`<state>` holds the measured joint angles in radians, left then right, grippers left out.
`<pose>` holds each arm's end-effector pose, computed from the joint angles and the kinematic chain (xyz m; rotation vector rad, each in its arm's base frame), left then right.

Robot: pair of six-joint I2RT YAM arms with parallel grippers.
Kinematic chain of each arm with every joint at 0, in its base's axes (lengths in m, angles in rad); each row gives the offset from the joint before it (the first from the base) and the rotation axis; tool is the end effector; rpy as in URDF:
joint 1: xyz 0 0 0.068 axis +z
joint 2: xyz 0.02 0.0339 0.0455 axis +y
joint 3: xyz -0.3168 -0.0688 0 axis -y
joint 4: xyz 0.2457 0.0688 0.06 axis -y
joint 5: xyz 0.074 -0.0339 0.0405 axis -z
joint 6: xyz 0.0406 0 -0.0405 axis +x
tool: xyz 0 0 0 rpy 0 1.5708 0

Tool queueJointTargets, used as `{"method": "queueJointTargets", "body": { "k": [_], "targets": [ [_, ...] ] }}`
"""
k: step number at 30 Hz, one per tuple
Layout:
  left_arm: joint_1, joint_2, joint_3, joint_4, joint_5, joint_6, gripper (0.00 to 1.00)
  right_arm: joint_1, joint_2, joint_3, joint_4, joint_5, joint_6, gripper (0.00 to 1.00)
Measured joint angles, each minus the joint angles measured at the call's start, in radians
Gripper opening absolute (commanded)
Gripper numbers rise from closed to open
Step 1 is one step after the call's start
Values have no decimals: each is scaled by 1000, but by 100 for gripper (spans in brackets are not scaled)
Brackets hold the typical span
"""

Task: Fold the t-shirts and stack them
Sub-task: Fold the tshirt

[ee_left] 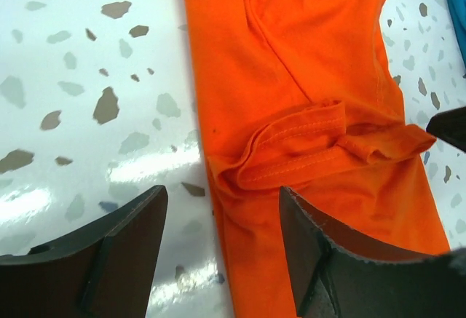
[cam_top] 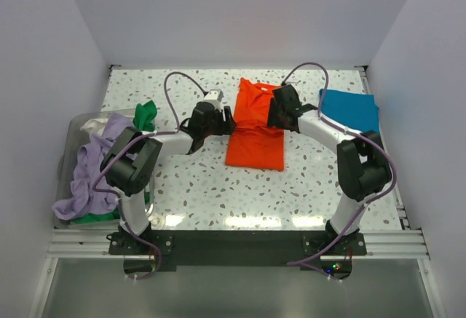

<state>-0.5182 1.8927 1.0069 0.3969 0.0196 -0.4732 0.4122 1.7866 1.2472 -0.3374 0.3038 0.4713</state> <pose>0.3673 -0.2104 0.2079 0.0602 2.1196 -0.6242 0.3728 0.1498 0.2616 0.2029 2.3860 0.0388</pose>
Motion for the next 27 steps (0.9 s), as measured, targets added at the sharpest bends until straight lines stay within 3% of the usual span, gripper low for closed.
{"method": "queueJointTargets", "body": {
  "k": [7,14,20,27],
  "targets": [
    [-7,-219,-204,56,-27,14,67,0,-84,-26,2,-45,-14,68],
    [-88,-335,-363,121,-36,12,61,19,-170,-78,77,-251,-13,66],
    [-218,-328,-410,248,-11,12,61,49,-66,-80,129,-378,-8,64],
    [-237,-182,-410,463,36,-7,59,54,35,-58,120,-409,-8,64]
  ]
}}
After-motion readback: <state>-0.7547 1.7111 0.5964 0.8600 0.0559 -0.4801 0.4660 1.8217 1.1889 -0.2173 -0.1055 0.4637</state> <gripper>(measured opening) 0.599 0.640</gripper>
